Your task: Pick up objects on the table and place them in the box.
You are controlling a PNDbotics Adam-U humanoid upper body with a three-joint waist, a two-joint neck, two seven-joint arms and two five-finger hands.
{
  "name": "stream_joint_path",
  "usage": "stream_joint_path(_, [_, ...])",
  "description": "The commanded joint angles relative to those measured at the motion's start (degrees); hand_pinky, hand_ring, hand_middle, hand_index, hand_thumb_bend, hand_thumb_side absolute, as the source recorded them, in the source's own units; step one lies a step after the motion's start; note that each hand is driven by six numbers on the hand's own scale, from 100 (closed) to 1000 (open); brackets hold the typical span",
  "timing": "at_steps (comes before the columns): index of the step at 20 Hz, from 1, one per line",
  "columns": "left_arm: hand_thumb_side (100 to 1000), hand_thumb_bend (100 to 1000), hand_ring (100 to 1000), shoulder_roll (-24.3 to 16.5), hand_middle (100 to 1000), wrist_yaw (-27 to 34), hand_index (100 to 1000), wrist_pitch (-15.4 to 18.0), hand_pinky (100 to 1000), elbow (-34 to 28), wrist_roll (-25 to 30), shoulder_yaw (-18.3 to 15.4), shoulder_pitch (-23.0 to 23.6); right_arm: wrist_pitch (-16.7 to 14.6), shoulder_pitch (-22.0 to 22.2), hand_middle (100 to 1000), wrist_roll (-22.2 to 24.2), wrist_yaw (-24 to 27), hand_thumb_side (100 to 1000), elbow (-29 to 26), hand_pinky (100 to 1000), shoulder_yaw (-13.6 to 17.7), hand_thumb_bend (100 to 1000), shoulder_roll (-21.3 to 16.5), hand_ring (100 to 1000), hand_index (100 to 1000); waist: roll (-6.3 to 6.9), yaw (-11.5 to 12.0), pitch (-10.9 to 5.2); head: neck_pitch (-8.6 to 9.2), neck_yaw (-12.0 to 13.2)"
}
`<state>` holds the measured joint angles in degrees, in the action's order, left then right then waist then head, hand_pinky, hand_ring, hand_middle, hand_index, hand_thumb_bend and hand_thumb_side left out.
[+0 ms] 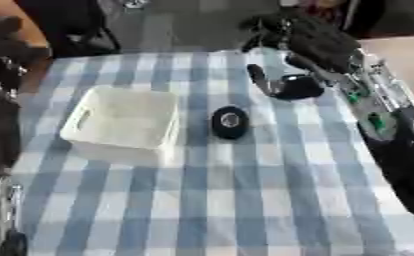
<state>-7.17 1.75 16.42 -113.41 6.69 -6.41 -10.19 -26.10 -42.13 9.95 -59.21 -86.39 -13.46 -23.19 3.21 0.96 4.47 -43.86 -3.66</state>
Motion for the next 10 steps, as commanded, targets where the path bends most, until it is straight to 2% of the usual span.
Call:
stream_joint_path(1, [887,100,688,-0.22,867,-0.28,736,0.05,857,-1.18,0.27,0.06,-0.28,-0.3,-0.52,870,0.03,-0.15,753,-0.36,831,0.24,100,-0.54,805,768,-0.19,-0.02,-0.46,-0.25,1.2])
stream_joint_path(10, [887,100,689,-0.22,867,-0.27,735,0.03,857,-1.18,0.4,0.08,-0.22,-0.4,-0.26,869,0.03,-0.2,754,-0.07,833,0.21,100,-0.29,804,772,-0.22,0.12,-0.49,-0.25,3.3])
